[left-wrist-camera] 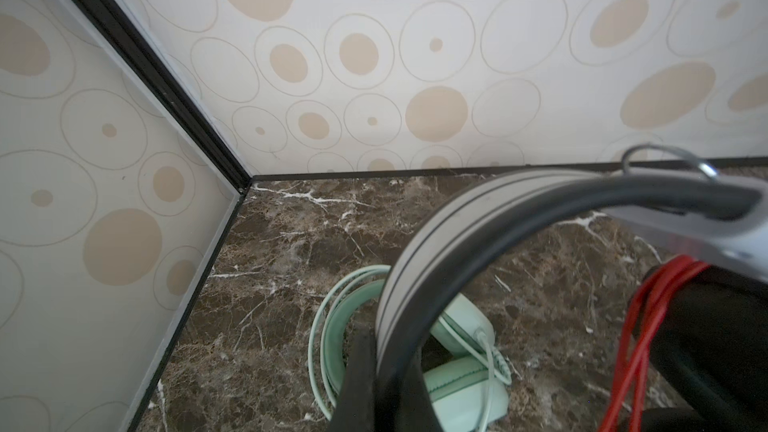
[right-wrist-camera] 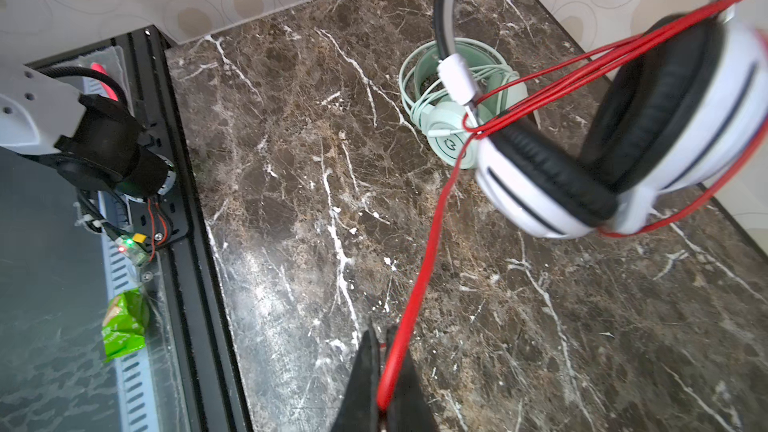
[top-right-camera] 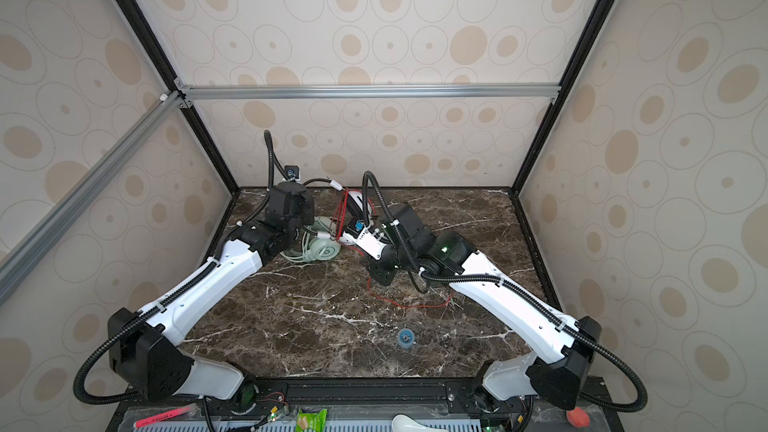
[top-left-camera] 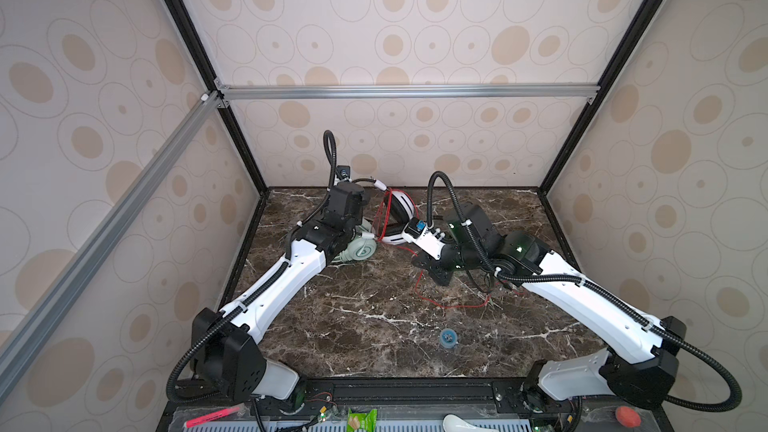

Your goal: Wrap the headphones

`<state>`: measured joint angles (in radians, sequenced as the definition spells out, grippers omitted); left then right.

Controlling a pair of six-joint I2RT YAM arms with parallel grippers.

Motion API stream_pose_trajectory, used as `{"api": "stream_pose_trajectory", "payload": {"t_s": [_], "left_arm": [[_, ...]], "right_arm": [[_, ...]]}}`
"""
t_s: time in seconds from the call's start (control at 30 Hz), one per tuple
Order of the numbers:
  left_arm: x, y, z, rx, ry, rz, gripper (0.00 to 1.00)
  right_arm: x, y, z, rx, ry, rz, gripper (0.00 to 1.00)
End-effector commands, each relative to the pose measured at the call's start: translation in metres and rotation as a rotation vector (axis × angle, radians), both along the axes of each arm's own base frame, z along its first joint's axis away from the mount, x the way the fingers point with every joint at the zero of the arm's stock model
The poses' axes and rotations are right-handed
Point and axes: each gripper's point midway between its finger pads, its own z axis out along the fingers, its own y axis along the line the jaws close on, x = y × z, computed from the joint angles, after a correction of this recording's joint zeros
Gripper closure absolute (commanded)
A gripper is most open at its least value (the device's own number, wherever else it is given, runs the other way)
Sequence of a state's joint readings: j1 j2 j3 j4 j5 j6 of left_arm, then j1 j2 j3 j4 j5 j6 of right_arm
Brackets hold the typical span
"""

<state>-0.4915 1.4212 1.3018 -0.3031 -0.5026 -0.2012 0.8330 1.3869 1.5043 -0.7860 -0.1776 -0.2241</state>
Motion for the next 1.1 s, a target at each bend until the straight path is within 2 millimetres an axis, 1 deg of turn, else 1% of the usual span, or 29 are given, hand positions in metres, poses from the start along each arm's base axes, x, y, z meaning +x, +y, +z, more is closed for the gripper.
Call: {"api": "stream_pose_trajectory", "payload": {"t_s": [0.0, 0.1, 0.23, 0.37, 0.43, 0.5, 0.6, 0.67, 0.87, 0.97, 1.07], "left_arm": [[-0.016, -0.011, 0.027, 0.006, -0.041, -0.107, 1.0], [-0.031, -0.02, 0.009, 0.033, 0.016, -0.2, 1.0], [-0.05, -0.028, -0.007, 0.033, 0.065, -0.302, 1.0], [-0.063, -0.026, -0.026, 0.08, 0.135, -0.344, 1.0], [-0.071, -0.026, -0.03, 0.086, 0.148, -0.37, 1.0], [-0.077, -0.03, -0.031, 0.073, 0.154, -0.41, 1.0], [-0.087, -0.041, -0.032, 0.043, 0.169, -0.488, 1.0], [-0.093, -0.048, -0.03, 0.019, 0.17, -0.535, 1.0], [-0.104, -0.069, -0.024, -0.054, 0.18, -0.654, 1.0], [-0.107, -0.074, -0.022, -0.074, 0.18, -0.678, 1.0], [-0.109, -0.078, -0.015, -0.098, 0.167, -0.696, 1.0]], "right_arm": [[0.017, -0.009, -0.002, -0.082, -0.034, -0.014, 1.0], [0.037, -0.012, 0.001, -0.091, -0.041, -0.055, 1.0], [0.063, -0.018, 0.001, -0.134, -0.053, -0.104, 1.0], [0.083, -0.027, 0.002, -0.169, -0.055, -0.142, 1.0], [0.094, -0.034, 0.002, -0.176, -0.053, -0.174, 1.0], [0.101, -0.039, 0.002, -0.174, -0.045, -0.195, 1.0], [0.112, -0.045, 0.001, -0.162, -0.034, -0.218, 1.0], [0.116, -0.045, 0.003, -0.137, -0.024, -0.212, 1.0], [0.12, -0.039, 0.006, -0.093, -0.03, -0.159, 0.96], [0.121, -0.037, 0.002, -0.084, -0.033, -0.133, 0.95], [0.122, -0.036, -0.001, -0.037, -0.02, -0.115, 0.95]]}}
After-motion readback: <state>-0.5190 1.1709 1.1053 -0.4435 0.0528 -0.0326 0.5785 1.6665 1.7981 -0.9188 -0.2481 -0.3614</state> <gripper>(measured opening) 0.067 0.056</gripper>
